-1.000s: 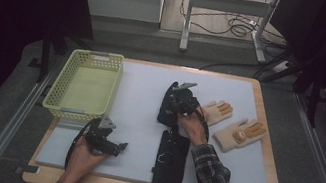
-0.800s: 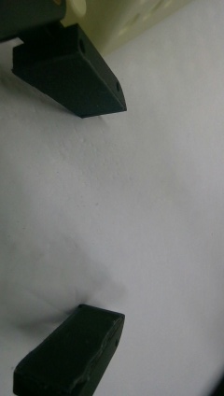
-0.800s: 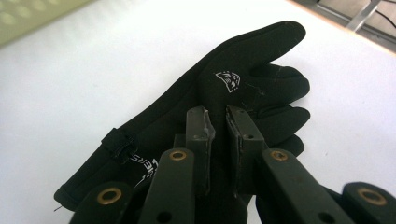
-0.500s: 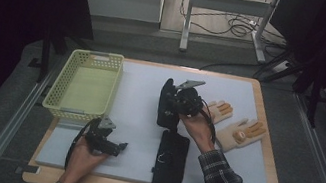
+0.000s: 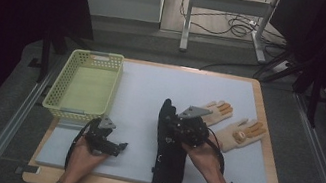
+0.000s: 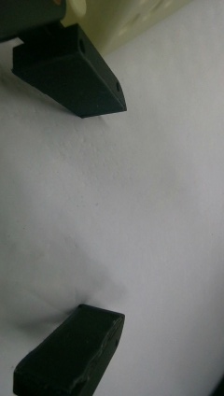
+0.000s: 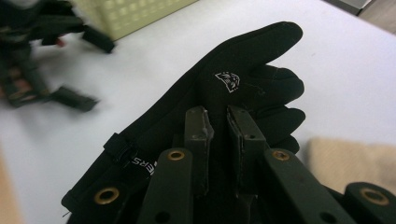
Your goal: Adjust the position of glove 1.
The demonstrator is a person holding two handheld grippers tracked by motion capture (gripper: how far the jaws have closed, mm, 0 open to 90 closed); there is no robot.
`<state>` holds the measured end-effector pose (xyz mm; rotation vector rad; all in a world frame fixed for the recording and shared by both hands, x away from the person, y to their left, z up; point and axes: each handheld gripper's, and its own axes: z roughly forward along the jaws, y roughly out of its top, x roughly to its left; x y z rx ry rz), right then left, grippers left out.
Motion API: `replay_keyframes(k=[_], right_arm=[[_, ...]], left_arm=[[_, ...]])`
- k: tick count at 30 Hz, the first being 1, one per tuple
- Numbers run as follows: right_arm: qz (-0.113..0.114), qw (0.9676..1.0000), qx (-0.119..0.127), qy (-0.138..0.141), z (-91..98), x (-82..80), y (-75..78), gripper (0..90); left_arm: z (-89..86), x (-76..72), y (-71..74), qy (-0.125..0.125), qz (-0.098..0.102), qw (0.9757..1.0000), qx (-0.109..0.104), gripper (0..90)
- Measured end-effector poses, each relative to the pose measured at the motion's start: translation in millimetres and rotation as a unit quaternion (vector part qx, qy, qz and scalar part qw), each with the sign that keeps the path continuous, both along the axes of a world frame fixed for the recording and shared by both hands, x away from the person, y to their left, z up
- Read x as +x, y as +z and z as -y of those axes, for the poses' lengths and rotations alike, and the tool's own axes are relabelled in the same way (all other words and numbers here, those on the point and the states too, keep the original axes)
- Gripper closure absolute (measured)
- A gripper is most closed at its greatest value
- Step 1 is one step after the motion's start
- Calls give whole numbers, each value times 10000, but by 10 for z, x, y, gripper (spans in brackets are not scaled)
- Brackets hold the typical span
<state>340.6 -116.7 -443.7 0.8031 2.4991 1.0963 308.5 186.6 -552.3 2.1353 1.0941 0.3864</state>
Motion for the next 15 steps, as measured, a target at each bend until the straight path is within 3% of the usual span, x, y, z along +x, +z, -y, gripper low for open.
replay_keyframes(k=[7, 12, 15], right_arm=[[81, 10000, -3, -42, 80, -428, -78, 781], [-53, 9999, 7, -144, 126, -509, -350, 772], [-96, 9998, -28, -194, 144, -521, -528, 696]], left_arm=[[-3, 1, 1, -18, -4, 10000, 21, 26], [-3, 0, 1, -16, 0, 10000, 21, 26], [-6, 1, 3, -32, -6, 10000, 43, 26]])
